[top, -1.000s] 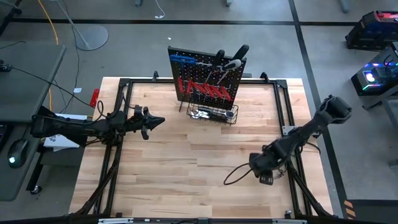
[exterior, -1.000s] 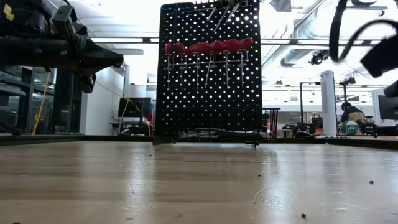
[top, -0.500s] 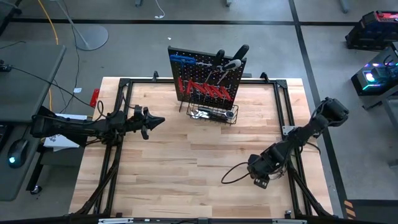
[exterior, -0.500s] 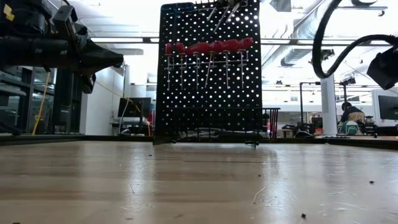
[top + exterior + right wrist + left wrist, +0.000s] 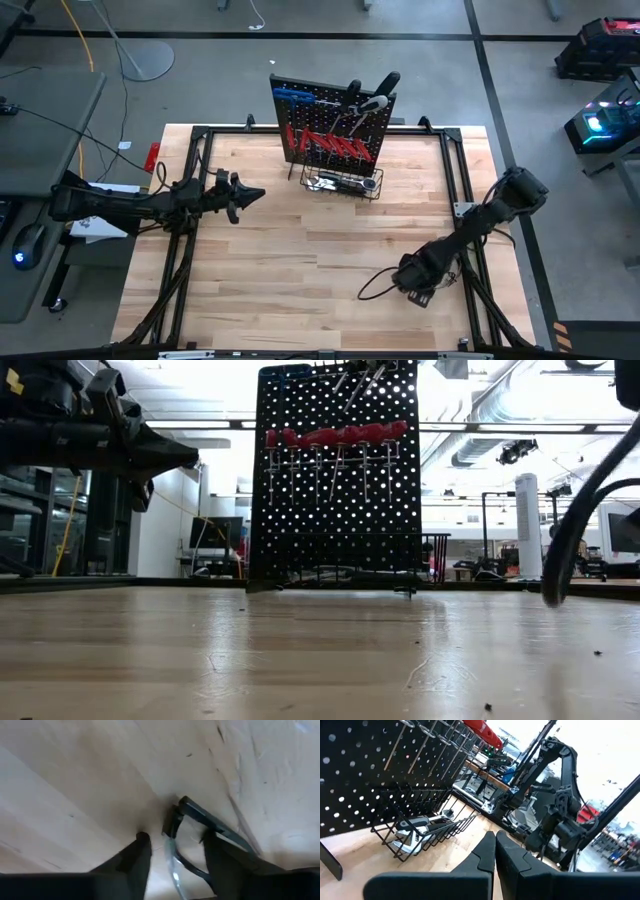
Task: Hang tools onto peg board
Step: Put the safety goggles into the wire basket on the peg board
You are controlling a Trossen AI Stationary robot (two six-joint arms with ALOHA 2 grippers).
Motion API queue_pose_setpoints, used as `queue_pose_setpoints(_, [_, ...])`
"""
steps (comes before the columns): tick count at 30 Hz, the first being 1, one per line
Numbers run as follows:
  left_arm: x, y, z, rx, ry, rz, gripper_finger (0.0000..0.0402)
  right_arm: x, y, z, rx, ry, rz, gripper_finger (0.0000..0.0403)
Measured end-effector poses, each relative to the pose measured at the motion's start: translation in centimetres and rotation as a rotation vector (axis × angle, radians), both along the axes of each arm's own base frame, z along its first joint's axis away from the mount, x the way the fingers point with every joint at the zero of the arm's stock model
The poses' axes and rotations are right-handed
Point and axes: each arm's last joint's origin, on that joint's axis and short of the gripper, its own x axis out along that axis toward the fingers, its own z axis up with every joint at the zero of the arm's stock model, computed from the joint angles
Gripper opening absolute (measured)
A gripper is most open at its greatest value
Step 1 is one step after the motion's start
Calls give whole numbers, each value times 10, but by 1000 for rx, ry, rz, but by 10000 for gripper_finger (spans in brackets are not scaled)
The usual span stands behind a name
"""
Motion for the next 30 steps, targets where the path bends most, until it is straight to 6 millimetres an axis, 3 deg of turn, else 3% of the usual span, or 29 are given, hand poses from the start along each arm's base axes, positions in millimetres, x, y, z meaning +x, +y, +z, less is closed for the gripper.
queue_pose_setpoints(2, [0, 0, 0, -36, -11, -1, 0, 1, 0, -2, -9, 16, 21, 143])
queue_pose_setpoints(5, [0, 0, 3, -119, -61, -6, 0, 3, 0, 3, -42, -1, 54, 43])
queue_pose_setpoints(8, [-1, 0, 8, -291, -145, -23, 0, 14, 4, 23, -43, -136, 123, 18])
queue_pose_setpoints(13, [-1, 0, 13, -418, -227, -57, 0, 34, -7, 91, -35, -434, 151, 7])
queue_pose_setpoints(18, [-3, -1, 40, -339, -395, -102, 0, 56, -49, 178, -135, -892, 45, 4])
queue_pose_setpoints(22, [4, 1, 80, -147, -415, -71, 0, 66, -93, 246, -240, -1308, -83, 3])
queue_pose_setpoints(24, [10, 1, 100, -49, -338, -59, 0, 67, -112, 278, -267, -1497, -128, 2])
queue_pose_setpoints(30, [26, 4, 165, 230, -36, -12, 0, 74, -143, 325, -186, -1743, -103, 1])
